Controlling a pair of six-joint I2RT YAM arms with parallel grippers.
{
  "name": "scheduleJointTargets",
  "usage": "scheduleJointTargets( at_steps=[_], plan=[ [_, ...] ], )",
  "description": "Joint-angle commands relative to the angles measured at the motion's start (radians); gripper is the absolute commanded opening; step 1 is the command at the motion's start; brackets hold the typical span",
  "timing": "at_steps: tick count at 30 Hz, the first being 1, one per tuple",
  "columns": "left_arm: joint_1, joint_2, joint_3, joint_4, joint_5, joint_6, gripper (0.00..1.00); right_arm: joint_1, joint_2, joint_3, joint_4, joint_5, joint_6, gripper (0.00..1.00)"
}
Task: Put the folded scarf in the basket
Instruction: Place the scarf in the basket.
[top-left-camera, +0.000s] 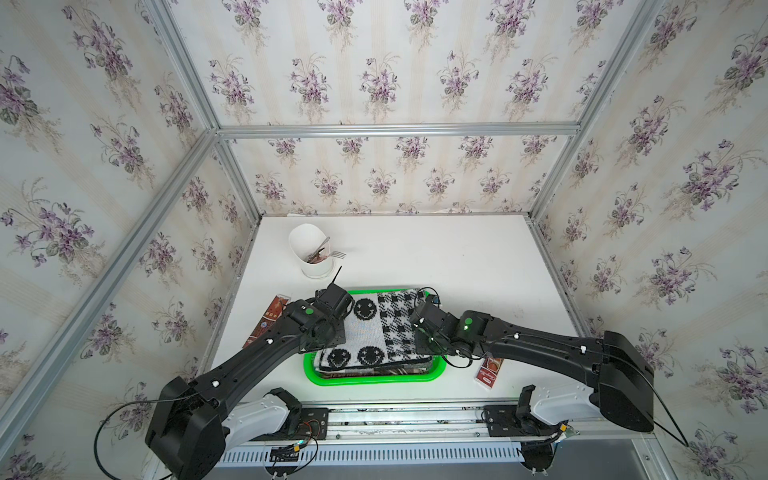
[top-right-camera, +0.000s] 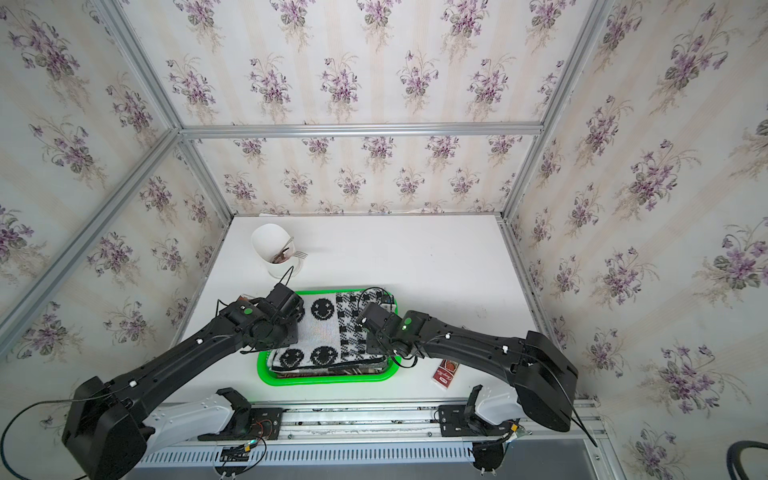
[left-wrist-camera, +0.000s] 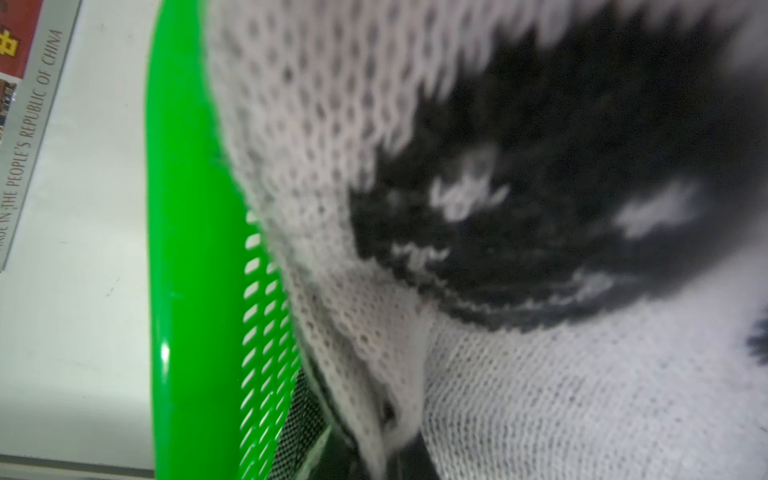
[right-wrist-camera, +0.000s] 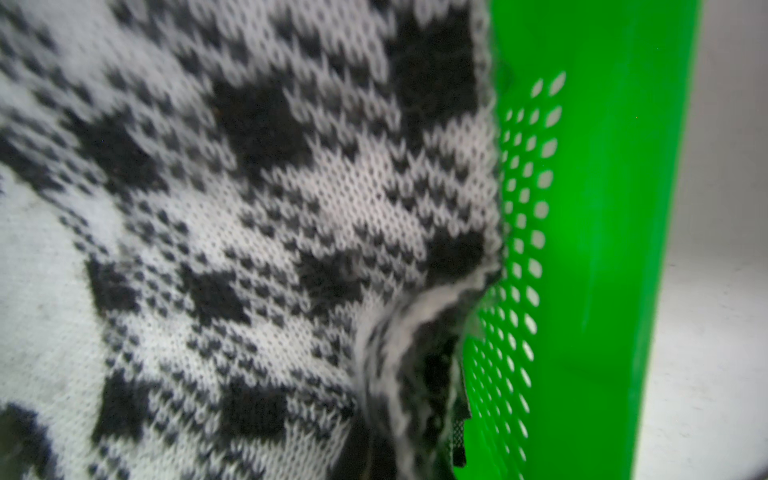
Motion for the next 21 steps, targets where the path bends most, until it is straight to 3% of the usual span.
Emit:
scheduleJointTargets(
  at_steps=[1,15,21],
  plan=[
    [-0.010,0.024,-0.001,0.031,-0.045,0.005,0.00,0.000,0.004,-0.019,-0.050,0.039,0.012,0.00],
    [-0.126,0.150,0.061,0.061,-0.094,-0.036,0.02,-0.062,-0.074,-0.106,-0.075,0.082,0.019,0.00],
    [-0.149,0.147,0.124,-0.020,-0.188,-0.056,0.33,-0.063,-0.116,-0.087,-0.075,0.098,-0.006,0.32]
  ],
)
